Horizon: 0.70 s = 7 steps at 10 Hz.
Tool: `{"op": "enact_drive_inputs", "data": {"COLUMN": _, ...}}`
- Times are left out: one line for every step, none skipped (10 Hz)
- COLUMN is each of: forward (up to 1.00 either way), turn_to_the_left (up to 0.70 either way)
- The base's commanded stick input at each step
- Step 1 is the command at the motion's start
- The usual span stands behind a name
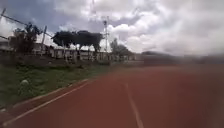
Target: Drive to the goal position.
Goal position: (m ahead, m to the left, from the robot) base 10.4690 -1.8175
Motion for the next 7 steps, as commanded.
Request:
{"op": "enact_drive_inputs", "data": {"forward": 1.00, "turn_to_the_left": 0.00}}
{"op": "enact_drive_inputs", "data": {"forward": 1.00, "turn_to_the_left": 0.00}}
{"op": "enact_drive_inputs", "data": {"forward": 1.00, "turn_to_the_left": 0.00}}
{"op": "enact_drive_inputs", "data": {"forward": 1.00, "turn_to_the_left": 0.00}}
{"op": "enact_drive_inputs", "data": {"forward": 1.00, "turn_to_the_left": 0.00}}
{"op": "enact_drive_inputs", "data": {"forward": 1.00, "turn_to_the_left": 0.00}}
{"op": "enact_drive_inputs", "data": {"forward": 1.00, "turn_to_the_left": 0.00}}
